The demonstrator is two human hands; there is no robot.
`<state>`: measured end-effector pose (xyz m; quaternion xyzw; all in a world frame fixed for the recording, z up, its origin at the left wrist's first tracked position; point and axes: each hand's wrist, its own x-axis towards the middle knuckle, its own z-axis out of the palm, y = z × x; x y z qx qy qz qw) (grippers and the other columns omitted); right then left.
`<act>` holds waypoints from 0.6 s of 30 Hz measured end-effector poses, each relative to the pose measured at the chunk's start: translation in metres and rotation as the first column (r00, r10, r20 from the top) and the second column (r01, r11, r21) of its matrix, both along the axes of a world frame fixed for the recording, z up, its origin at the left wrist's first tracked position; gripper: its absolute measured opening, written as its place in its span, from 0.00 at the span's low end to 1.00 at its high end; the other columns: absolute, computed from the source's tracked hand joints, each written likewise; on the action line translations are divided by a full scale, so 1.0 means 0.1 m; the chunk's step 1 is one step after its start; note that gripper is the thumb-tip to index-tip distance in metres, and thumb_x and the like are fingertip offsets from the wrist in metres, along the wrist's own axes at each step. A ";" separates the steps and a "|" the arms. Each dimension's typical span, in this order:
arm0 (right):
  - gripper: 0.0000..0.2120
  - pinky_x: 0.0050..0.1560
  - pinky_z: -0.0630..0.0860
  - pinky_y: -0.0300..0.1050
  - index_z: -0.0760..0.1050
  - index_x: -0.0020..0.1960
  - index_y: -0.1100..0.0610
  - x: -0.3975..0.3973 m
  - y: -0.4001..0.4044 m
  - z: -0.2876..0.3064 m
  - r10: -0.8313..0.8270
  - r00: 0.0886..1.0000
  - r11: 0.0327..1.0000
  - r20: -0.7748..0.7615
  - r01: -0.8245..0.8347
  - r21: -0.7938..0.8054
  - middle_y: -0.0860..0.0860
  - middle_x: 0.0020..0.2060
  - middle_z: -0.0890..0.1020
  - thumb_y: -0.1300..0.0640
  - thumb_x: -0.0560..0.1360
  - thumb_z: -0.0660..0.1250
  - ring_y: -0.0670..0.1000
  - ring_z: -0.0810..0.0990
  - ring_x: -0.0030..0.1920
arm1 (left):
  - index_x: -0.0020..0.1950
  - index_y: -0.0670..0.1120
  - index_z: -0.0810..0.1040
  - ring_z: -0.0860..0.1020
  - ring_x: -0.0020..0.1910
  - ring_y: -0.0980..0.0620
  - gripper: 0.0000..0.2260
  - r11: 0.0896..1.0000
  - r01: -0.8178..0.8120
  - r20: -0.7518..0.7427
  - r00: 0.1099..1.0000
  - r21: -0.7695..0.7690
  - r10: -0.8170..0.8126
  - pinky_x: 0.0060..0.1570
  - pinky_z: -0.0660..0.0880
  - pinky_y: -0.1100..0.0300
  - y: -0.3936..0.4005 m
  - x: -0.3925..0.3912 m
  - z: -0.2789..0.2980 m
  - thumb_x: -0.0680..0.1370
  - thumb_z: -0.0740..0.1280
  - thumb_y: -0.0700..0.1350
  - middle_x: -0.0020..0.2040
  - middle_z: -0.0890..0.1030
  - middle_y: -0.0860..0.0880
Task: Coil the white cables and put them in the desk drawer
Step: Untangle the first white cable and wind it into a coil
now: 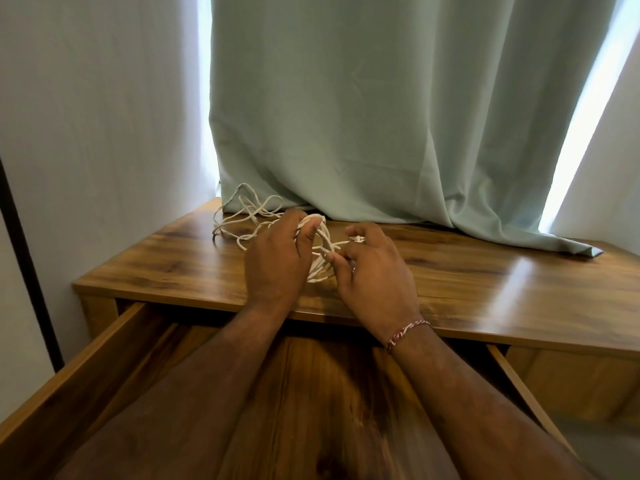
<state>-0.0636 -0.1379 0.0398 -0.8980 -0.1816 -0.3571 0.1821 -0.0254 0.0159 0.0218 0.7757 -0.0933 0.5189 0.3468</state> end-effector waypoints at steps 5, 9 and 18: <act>0.10 0.47 0.69 0.27 0.86 0.46 0.53 -0.01 0.01 0.08 0.200 0.977 0.950 -0.072 -0.176 0.257 0.45 0.59 0.78 0.51 0.80 0.69 0.41 0.77 0.53 | 0.52 0.49 0.82 0.82 0.39 0.44 0.16 0.982 -0.110 0.009 0.994 0.151 0.110 0.38 0.78 0.48 0.14 0.07 -0.09 0.84 0.59 0.56 0.42 0.85 0.49; 0.16 0.42 0.81 0.45 0.79 0.30 0.54 -0.01 -0.07 0.20 0.417 0.899 0.670 -0.137 -0.202 0.714 0.47 0.49 0.79 0.58 0.78 0.70 0.47 0.80 0.46 | 0.54 0.50 0.84 0.82 0.40 0.45 0.13 0.984 -0.149 -0.043 0.987 0.099 0.154 0.37 0.74 0.55 0.29 0.09 -0.13 0.84 0.63 0.55 0.44 0.86 0.50; 0.20 0.36 0.77 0.43 0.73 0.26 0.57 -0.07 -0.20 0.31 0.590 0.798 0.463 -0.124 -0.208 0.862 0.47 0.38 0.77 0.66 0.75 0.70 0.42 0.77 0.38 | 0.56 0.52 0.83 0.81 0.39 0.45 0.17 0.975 -0.219 -0.132 0.966 0.041 0.222 0.38 0.78 0.53 0.64 0.15 -0.12 0.84 0.59 0.60 0.41 0.85 0.49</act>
